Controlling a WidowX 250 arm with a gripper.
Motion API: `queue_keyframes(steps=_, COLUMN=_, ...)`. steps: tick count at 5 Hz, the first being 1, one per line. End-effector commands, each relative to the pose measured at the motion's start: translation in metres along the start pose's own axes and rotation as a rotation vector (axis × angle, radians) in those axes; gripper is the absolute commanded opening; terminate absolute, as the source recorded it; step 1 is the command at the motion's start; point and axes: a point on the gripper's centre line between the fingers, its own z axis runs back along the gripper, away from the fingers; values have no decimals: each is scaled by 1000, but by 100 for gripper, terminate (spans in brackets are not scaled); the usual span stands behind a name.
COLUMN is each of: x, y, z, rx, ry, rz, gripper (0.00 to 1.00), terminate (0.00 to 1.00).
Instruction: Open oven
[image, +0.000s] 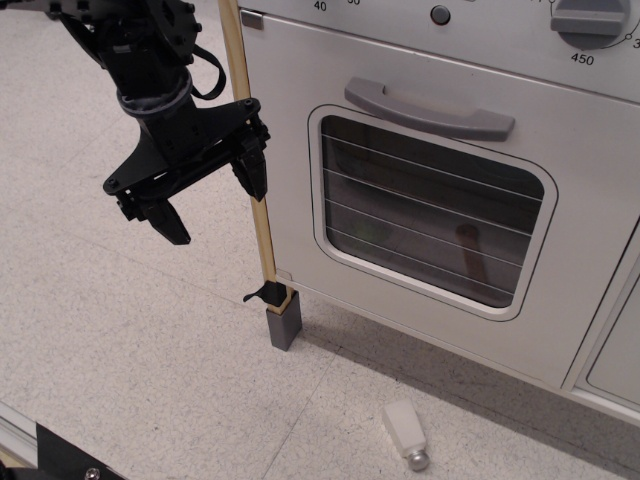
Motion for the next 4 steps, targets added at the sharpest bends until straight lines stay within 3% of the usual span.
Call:
queue_keyframes(steps=1, x=0, y=0, z=0, rx=0, ry=0, rz=0, gripper=100, terminate=0)
queue_keyframes(steps=3, x=-4, y=-73, z=26, rx=-113, ry=52, rz=215, gripper=100, terminate=0)
queue_keyframes(steps=4, x=-2, y=-104, z=29, rx=-122, ry=84, rz=305, gripper=100, terminate=0)
